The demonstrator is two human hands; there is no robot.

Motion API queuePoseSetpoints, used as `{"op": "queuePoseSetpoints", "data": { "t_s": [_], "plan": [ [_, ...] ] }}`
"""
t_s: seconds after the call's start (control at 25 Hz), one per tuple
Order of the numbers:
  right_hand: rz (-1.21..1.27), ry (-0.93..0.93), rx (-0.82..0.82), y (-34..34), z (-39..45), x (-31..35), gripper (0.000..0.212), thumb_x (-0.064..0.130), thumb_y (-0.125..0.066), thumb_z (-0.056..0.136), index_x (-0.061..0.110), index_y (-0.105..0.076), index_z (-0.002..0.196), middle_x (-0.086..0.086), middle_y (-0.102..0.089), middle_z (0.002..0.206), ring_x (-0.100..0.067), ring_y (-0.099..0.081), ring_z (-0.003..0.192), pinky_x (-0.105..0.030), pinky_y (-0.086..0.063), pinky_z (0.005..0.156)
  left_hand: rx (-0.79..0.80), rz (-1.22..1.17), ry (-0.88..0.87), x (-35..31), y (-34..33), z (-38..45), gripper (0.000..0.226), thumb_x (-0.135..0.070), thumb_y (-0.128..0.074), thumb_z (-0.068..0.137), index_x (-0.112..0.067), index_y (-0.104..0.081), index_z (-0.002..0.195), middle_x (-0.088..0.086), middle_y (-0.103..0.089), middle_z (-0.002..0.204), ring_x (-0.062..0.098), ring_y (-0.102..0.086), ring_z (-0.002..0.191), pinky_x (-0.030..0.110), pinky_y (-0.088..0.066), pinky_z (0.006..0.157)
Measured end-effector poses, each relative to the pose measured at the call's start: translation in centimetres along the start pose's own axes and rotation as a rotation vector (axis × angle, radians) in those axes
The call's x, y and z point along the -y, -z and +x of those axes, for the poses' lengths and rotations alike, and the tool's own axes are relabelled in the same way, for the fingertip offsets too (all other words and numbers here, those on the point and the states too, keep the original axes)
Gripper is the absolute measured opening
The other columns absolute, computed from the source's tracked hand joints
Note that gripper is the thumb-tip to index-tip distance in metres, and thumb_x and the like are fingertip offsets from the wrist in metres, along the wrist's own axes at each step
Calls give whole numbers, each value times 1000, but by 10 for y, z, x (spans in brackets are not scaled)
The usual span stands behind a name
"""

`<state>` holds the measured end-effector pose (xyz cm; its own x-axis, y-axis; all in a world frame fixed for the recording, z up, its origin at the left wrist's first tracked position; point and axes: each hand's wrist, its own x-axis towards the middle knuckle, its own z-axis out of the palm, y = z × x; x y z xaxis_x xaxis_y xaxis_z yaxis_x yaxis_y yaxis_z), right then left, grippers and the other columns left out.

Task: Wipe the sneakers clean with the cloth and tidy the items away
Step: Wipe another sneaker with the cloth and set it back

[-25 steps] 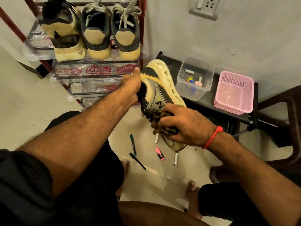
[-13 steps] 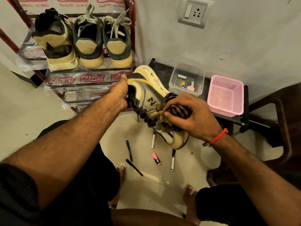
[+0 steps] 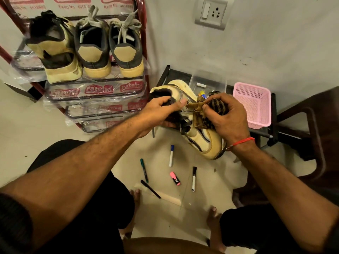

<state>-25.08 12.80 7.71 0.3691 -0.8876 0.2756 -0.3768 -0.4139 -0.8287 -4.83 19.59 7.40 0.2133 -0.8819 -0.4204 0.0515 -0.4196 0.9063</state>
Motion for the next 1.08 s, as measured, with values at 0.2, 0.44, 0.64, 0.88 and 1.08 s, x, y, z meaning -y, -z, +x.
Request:
{"op": "queuePoseSetpoints", "data": {
  "t_s": [0.2, 0.44, 0.64, 0.88, 1.08],
  "plan": [
    [12, -25, -62, 3, 7, -3, 16, 21, -71, 88, 15, -69, 103, -6, -67, 108, -15, -64, 104, -37, -57, 90, -333, 767, -332, 1, -6, 3, 74, -76, -64, 73, -27, -65, 128, 8, -24, 145, 29, -21, 135, 38, -27, 113],
    [51, -56, -72, 6, 13, 2, 15, 19, -71, 89, 13, -69, 103, 3, -68, 101, -6, -65, 98, -28, -57, 87, -121, 861, -282, 4, -1, 7, 84, -95, -37, 70, -27, -58, 115, -3, -60, 114, 26, -46, 119, 57, -35, 107],
    [16, -48, -34, 15, 18, 10, 19, 22, -71, 89, 13, -69, 106, 5, -68, 102, -4, -65, 99, -27, -57, 89, -294, 910, -553, -6, 5, 6, 53, -75, -42, 91, -26, -60, 80, -12, -59, 71, 18, -59, 82, 44, -32, 97],
    [-438, 230, 298, 11, 0, 24, 42, 51, -58, 84, 30, -64, 120, 2, -62, 113, -19, -58, 107, -46, -52, 92, -530, 971, -466, 0, 6, 2, 46, -66, -41, 98, -29, -54, 74, -7, -57, 67, 20, -62, 72, 38, -52, 69],
    [-436, 161, 292, 20, 4, 18, 46, 51, -58, 77, 25, -70, 113, -1, -57, 105, -21, -58, 99, -39, -53, 88, -641, 743, -361, -7, 18, 9, 51, -63, -46, 98, -22, -61, 72, -4, -63, 65, 19, -65, 70, 34, -52, 65]
  ]
}}
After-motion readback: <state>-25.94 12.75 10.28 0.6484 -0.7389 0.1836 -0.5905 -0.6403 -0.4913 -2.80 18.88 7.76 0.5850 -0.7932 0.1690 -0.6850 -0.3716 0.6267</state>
